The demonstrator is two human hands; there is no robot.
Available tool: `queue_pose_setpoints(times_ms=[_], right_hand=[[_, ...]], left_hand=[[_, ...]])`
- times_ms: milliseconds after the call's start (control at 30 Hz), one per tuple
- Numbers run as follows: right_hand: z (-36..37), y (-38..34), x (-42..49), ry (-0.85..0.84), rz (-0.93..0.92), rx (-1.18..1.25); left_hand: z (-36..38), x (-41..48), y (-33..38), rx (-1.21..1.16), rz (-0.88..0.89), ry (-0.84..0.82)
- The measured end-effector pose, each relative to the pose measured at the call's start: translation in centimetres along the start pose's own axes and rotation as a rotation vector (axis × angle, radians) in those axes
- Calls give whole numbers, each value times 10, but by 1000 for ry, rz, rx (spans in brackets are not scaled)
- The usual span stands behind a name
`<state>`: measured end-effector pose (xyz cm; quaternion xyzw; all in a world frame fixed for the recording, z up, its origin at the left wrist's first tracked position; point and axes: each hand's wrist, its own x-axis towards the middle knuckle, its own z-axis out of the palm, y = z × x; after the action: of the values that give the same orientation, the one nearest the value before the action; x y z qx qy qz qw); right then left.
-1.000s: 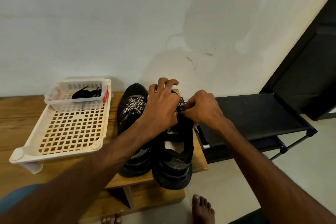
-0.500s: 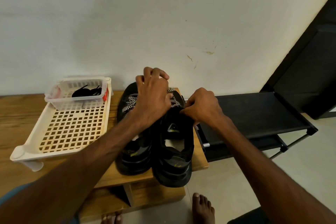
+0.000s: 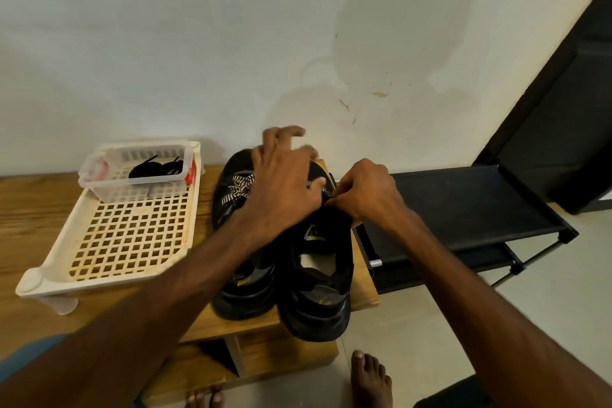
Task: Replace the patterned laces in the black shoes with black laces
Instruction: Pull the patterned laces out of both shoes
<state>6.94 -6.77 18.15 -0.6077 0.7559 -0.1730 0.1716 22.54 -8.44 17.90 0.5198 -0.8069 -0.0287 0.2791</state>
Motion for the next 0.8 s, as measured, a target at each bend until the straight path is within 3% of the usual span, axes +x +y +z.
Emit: queue_pose_setpoints(times_ms=[100, 167, 400, 667, 800], right_hand=[[0, 0, 0, 13, -6, -11], [1, 0, 0, 20, -20, -25], [6, -1, -2, 52, -41, -40], [12, -7, -3, 97, -4, -50], [12, -5, -2, 90, -7, -43]], left_hand=[[10, -5, 12, 173, 82, -139], [13, -4, 14, 258, 80, -148], [21, 1, 12, 246, 44, -165], [3, 5, -5, 25, -62, -46], [-24, 12, -24, -50, -203, 191]])
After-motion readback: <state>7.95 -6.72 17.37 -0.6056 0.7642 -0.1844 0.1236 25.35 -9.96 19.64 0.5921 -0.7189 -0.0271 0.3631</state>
